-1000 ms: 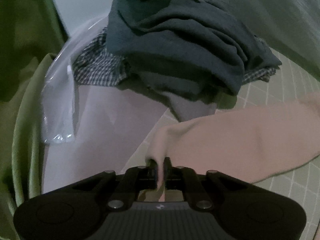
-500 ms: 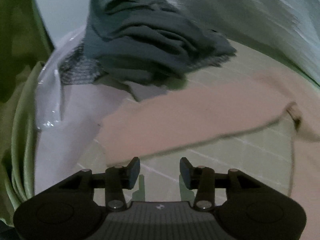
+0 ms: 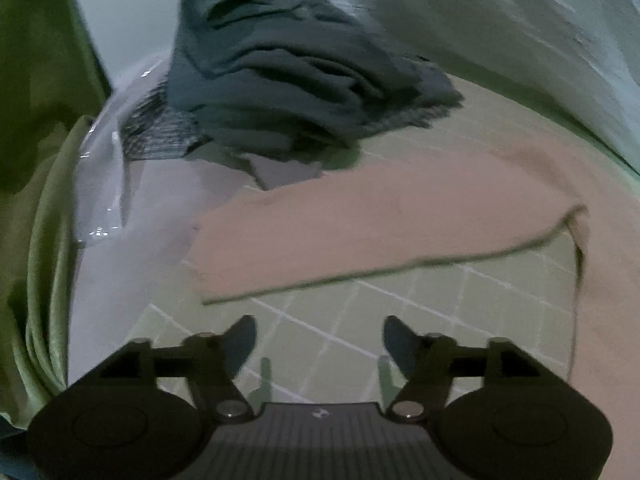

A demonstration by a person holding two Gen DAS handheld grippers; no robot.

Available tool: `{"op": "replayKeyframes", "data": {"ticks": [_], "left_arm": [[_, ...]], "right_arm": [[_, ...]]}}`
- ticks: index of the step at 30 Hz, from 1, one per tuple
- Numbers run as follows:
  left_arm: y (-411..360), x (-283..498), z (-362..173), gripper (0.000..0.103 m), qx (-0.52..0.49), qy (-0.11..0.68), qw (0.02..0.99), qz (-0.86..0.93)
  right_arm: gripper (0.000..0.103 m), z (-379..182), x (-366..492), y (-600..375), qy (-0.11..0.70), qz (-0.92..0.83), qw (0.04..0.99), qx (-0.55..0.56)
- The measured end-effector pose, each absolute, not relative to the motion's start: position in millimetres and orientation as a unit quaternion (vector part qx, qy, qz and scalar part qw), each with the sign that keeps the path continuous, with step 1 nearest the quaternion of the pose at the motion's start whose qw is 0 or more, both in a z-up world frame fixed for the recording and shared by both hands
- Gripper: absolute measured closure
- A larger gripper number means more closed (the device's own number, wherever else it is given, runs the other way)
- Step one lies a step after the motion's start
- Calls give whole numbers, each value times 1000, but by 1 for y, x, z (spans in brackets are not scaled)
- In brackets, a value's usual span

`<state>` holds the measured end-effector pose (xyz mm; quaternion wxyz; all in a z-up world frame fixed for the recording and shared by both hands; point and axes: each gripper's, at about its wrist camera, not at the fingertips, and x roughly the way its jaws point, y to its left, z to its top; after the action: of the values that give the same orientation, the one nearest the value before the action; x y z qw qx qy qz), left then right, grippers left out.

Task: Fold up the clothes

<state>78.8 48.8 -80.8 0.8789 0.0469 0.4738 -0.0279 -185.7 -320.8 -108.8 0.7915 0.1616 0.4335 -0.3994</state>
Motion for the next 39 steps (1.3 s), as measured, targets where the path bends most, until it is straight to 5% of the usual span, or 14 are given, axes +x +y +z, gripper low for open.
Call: {"op": "replayKeyframes", "data": {"ticks": [1, 2, 24, 33, 37, 39], "left_arm": [[53, 84, -81, 22, 41, 474, 879, -25], [57, 90, -82, 22, 37, 474, 880, -22], [94, 169, -114, 22, 3, 495, 869, -9], [81, 156, -111, 57, 12, 465, 885, -31], [73, 156, -109, 88, 5, 468, 883, -41], [68, 158, -108, 89, 0, 472, 881, -36]], "right_arm": [[4, -108, -183, -320, 427, -407, 792, 160], [0, -107, -180, -318, 415, -414, 795, 156], [0, -114, -70, -289, 423, -380, 814, 115], [0, -118, -79, -287, 438, -383, 803, 130], [0, -118, -87, -299, 428, -404, 794, 153], [0, -117, -95, -304, 421, -415, 790, 164]]}}
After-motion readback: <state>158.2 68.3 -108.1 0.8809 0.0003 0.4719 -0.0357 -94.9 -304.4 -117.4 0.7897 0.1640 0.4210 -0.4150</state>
